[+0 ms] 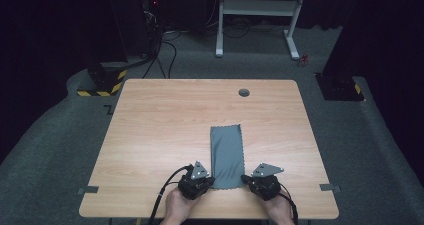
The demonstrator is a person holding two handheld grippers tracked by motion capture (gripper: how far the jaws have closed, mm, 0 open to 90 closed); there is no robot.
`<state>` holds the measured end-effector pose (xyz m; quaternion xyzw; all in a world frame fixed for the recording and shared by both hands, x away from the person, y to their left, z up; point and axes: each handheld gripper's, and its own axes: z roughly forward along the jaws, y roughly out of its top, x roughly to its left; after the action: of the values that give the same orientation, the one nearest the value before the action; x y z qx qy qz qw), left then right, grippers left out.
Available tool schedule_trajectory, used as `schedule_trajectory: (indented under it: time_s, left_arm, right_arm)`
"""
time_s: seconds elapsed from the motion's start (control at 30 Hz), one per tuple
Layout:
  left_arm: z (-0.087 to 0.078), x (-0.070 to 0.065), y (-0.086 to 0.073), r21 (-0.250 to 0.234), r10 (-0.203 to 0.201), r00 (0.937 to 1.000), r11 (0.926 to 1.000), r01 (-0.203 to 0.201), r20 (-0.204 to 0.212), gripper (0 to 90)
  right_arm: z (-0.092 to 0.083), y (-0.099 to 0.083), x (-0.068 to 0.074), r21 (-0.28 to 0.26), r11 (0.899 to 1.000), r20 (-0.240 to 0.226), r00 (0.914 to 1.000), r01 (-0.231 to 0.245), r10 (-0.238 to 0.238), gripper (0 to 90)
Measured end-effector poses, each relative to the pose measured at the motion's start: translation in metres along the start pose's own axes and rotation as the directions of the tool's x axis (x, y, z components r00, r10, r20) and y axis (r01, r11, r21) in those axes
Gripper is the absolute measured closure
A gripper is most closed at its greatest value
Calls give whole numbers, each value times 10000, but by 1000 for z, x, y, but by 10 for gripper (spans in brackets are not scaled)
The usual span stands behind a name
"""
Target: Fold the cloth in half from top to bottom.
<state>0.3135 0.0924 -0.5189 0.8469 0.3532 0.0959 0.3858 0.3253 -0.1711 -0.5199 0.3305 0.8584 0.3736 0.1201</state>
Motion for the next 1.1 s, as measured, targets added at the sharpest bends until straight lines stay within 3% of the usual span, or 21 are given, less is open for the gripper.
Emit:
schedule_trajectory:
  time_s: [0.03, 0.07, 0.1, 0.13, 0.17, 0.23, 0.27, 0.3, 0.33, 0.37, 0.4, 0.53, 0.7, 0.97, 1.1]
  left_arm:
    - [0, 1, 0, 27, -37, 10000, 10000, 37, 89, 879]
    - [-1, 4, 1, -9, -152, 9997, 9999, 153, 206, 791]
    - [-1, 4, 1, -9, -152, 9997, 9999, 153, 206, 718]
    - [0, 6, 3, -55, -240, 9996, 9997, 241, 122, 718]
    - [0, 11, 7, -91, -348, 9993, 9994, 347, -107, 626]
    - [2, 16, 11, -116, -446, 9985, 9990, 442, -326, 583]
    - [4, 21, 14, -110, -501, 9974, 9987, 496, -518, 546]
    - [10, 35, 23, -110, -777, 9943, 9970, 771, -736, 527]
    - [10, 35, 23, -110, -777, 9943, 9970, 771, -736, 523]
    - [13, 42, 27, -122, -933, 9921, 9956, 926, -834, 523]
    - [20, 55, 37, -141, -1143, 9881, 9934, 1134, -1027, 523]
    - [30, 71, 51, -283, -1411, 9813, 9899, 1386, -1310, 507]
    - [52, 94, 76, -8, -1486, 9720, 9885, 1509, -1820, 494]
    - [70, 111, 94, 31, -1650, 9638, 9855, 1694, -2092, 498]
    - [79, 120, 101, 16, -1823, 9543, 9822, 1880, -2370, 500]
  right_arm:
    - [0, 0, 1, 67, 10000, -36, 10000, -37, 37, 889]
    - [0, 1, -1, 53, 9999, -159, 9998, -108, 108, 812]
    - [0, 1, -1, 53, 9999, -159, 9998, -108, 108, 812]
    - [0, 2, -3, 32, 9999, -237, 9996, -154, 155, 803]
    - [-1, 4, -8, -18, 9997, -154, 9996, -240, 239, 799]
    - [-1, 7, -12, -79, 9994, -171, 9993, -338, 336, 799]
    - [-1, 11, -18, -165, 9984, -184, 9984, -532, 529, 793]
    - [2, 17, -29, -300, 9962, -51, 9967, -817, 816, 762]
    - [5, 20, -33, -359, 9948, 23, 9954, -956, 958, 743]
    - [5, 20, -33, -359, 9948, 23, 9954, -956, 958, 743]
    - [12, 27, -42, -455, 9920, -125, 9930, -1177, 1172, 730]
    - [21, 37, -52, -493, 9888, -16, 9900, -1410, 1411, 695]
    - [42, 56, -73, -419, 9783, 227, 9787, -2030, 2041, 693]
    - [58, 77, -95, -529, 9703, 761, 9678, -2362, 2398, 697]
    - [65, 84, -103, -470, 9671, 1055, 9615, -2501, 2538, 698]
